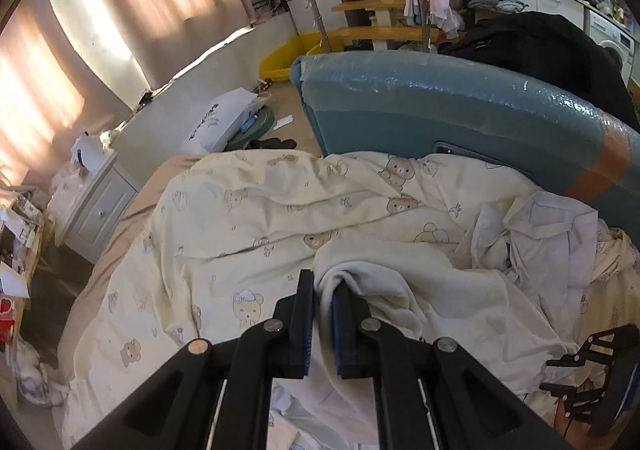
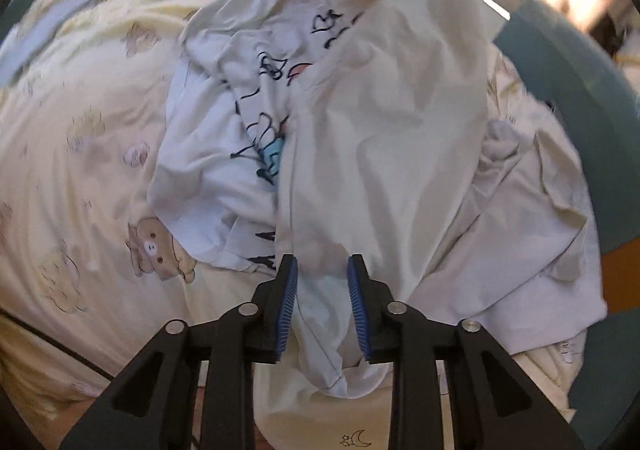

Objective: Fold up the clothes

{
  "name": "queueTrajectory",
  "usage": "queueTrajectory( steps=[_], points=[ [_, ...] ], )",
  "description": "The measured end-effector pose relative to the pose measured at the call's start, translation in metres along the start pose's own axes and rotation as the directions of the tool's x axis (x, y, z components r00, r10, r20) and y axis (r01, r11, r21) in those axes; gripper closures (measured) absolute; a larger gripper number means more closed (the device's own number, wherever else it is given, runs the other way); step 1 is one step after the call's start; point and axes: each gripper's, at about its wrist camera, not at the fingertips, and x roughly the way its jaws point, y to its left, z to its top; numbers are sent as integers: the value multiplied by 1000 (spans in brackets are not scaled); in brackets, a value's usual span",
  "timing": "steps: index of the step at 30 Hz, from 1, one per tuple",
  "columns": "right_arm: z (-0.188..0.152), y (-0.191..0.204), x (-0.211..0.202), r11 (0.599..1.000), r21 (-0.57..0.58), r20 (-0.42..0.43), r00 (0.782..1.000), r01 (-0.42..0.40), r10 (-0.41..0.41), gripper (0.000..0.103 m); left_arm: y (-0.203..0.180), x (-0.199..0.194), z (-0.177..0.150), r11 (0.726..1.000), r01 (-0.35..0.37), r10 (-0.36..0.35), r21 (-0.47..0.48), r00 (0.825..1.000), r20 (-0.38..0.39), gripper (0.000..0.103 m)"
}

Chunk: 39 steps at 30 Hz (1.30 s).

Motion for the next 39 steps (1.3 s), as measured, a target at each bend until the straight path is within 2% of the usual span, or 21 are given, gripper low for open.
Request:
queueTrajectory(
  steps=[1, 2, 3, 4, 5, 7, 9, 12, 13, 15, 16, 17, 23, 25, 28, 30, 31, 33, 35, 37, 39],
  points=[
    [-2, 8, 0, 998, -41, 7, 999, 52, -52, 61, -1, -1, 0, 1000, 2, -2, 2, 1000, -1, 95],
    [-3, 16, 0, 991, -81, 16, 995, 104, -103, 47, -2, -1, -1, 1000, 5, -5, 3, 1000, -3, 95],
    [-6, 25, -3, 978, -130, 48, 986, 164, -159, 39, -3, -2, -3, 1000, 7, -7, 4, 1000, -5, 95],
    [-10, 34, -6, 967, -160, 76, 979, 199, -189, 24, -4, -2, -4, 1000, 9, -9, 5, 1000, -5, 95],
    [-15, 42, -8, 953, -189, 104, 970, 235, -219, 14, -4, -3, -6, 1000, 10, -10, 7, 1000, -5, 95],
    [-23, 59, -14, 921, -243, 163, 948, 306, -273, 14, -5, -2, -10, 1000, 9, -9, 9, 1000, -11, 95],
    [-28, 69, -14, 917, -256, 155, 949, 306, -274, 14, -4, -1, -14, 1000, 7, -7, 2, 1000, -19, 95],
    [-28, 71, -5, 874, -299, 130, 924, 383, -360, 15, -2, 0, -16, 1000, 3, -3, -11, 1000, -28, 95],
    [-28, 70, 0, 870, -307, 105, 923, 385, -371, 15, -1, 1, -17, 1000, 2, -3, -16, 1000, -30, 95],
    [-28, 65, 9, 874, -305, 66, 924, 379, -378, 26, -2, 0, -18, 1000, 1, -1, -11, 1000, -30, 95],
    [-28, 63, 12, 880, -295, 51, 926, 372, -374, 39, -2, -1, -19, 1000, 0, -1, -6, 1000, -30, 95],
    [-27, 58, 14, 888, -285, 34, 930, 361, -367, 46, -3, -2, -19, 1000, 0, 0, -1, 1000, -30, 95],
    [-20, 39, 9, 901, -237, 30, 930, 362, -366, 45, -3, -5, -23, 1000, -1, 1, 12, 999, -35, 95],
    [-22, 33, 12, 894, -252, -3, 924, 370, -383, 45, -1, -6, -25, 1000, 0, 1, 12, 999, -36, 95],
    [-24, 6, 10, 928, -167, -71, 935, 332, -347, 46, 4, -11, -26, 1000, -8, 8, 16, 1000, -23, 95],
    [-22, -11, 4, 938, -116, -77, 939, 325, -335, 72, 8, -15, -27, 1000, -16, 16, 17, 1000, -10, 95],
    [-20, -20, -2, 939, -94, -63, 940, 330, -336, 99, 10, -17, -27, 1000, -21, 22, 17, 1000, -5, 95],
    [-14, -36, -13, 940, -49, -33, 940, 337, -339, 99, 17, -25, -25, 999, -36, 36, 11, 999, 12, 95],
    [1, -75, -35, 948, 85, -19, 952, 307, -307, 99, 26, -37, -21, 999, -44, 44, 0, 999, 31, 95],
    [16, -108, -63, 941, 190, 37, 955, 281, -293, 99, 36, -53, -16, 998, -56, 56, -8, 997, 52, 95],
    [39, -140, -114, 929, 236, 117, 941, 286, -319, 99, 45, -72, -11, 997, -78, 78, -5, 994, 71, 95]
  ],
)
